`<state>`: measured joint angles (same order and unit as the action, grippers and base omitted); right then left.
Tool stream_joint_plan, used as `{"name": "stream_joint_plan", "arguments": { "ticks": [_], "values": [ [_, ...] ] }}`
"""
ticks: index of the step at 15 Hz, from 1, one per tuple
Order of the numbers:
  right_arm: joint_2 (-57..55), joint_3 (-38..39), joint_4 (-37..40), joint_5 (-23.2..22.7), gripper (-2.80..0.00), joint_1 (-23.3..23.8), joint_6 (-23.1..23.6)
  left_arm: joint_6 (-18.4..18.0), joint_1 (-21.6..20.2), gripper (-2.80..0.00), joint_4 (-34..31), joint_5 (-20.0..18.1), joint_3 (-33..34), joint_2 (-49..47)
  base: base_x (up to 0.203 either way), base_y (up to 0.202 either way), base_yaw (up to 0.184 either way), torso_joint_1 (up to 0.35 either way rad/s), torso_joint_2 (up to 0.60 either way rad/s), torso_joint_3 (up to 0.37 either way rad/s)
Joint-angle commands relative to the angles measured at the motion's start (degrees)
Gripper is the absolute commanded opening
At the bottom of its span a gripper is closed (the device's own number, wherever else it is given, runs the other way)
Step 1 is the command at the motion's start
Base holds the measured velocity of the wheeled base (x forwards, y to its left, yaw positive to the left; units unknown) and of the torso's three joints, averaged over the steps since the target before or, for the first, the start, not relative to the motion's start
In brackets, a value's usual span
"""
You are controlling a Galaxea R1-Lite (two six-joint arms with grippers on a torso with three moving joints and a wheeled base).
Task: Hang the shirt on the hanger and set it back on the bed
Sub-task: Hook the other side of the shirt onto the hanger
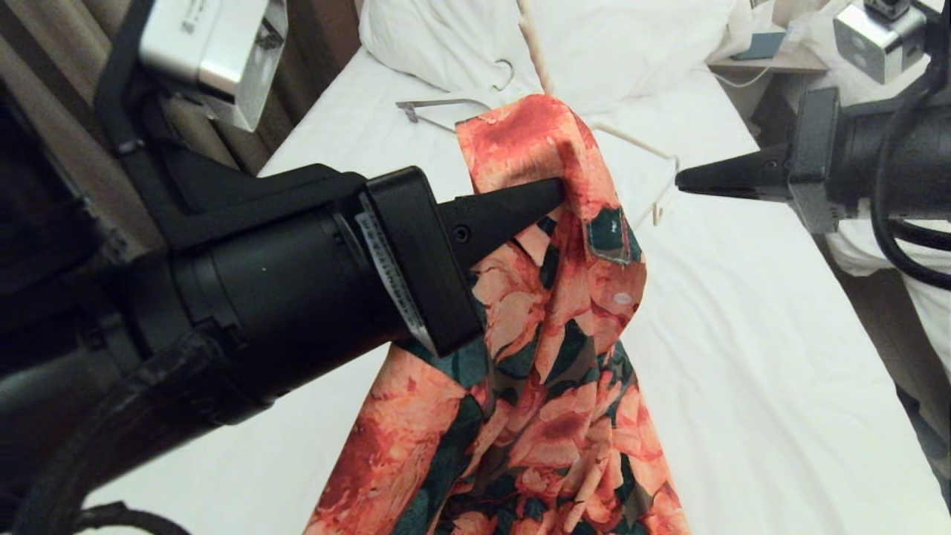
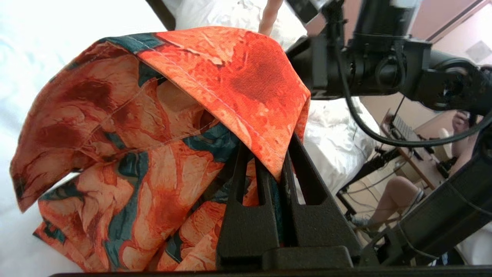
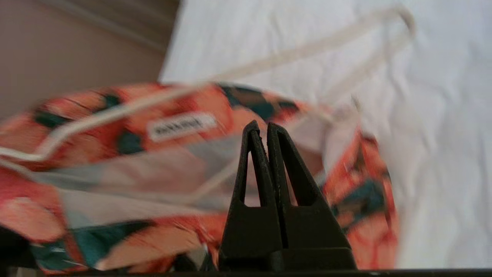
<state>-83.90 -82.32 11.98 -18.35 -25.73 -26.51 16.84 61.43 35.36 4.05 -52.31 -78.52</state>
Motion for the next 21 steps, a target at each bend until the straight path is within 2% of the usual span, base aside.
{"name": "stream_joint_plan", "arguments": {
  "ticks": [1, 4, 5, 8, 10, 14, 21],
  "values": [
    [-0.34, 0.65, 2.62, -0.17, -2.80, 1.46, 0.20, 0.13, 0.00, -2.80, 0.14, 0.17, -0.43, -0.14, 0.000, 0.000, 0.000, 0.000, 0.00, 0.000],
    [-3.70, 3.58, 3.48, -0.34, -2.80, 4.91, 3.63, 0.09, -0.13, -2.80, -0.61, 0.26, -0.91, 0.17, 0.000, 0.000, 0.000, 0.000, 0.00, 0.000],
    [-4.82, 3.94, 3.61, -0.47, 0.00, 5.30, 4.41, 0.13, -0.17, -2.80, -1.33, 0.26, -1.31, 0.34, 0.000, 0.000, 0.000, 0.000, 0.00, 0.000],
    [-10.31, 5.06, 3.09, -0.91, 0.00, 5.14, 8.29, 0.04, -0.17, -2.80, -2.14, 1.67, -2.09, 0.38, 0.000, 0.000, 0.000, 0.000, 0.00, 0.000],
    [-14.77, 4.68, 0.73, -3.07, 0.00, 4.25, 10.03, 0.04, -0.17, -2.80, -2.14, 1.67, -2.09, 0.57, 0.000, 0.000, 0.000, 0.000, 0.00, 0.000],
    [-21.69, 3.15, -5.45, -3.98, 0.00, 1.05, 11.70, 0.04, -0.17, -2.80, -2.14, 1.67, -2.18, 0.87, 0.000, 0.000, 0.000, 0.000, 0.00, 0.000],
    [-28.24, -3.18, -6.18, -3.98, 0.00, -1.27, 12.98, 0.04, -0.17, -2.80, -2.23, 1.67, -2.18, 1.09, 0.000, 0.000, 0.000, 0.000, 0.00, 0.000]
  ]
}}
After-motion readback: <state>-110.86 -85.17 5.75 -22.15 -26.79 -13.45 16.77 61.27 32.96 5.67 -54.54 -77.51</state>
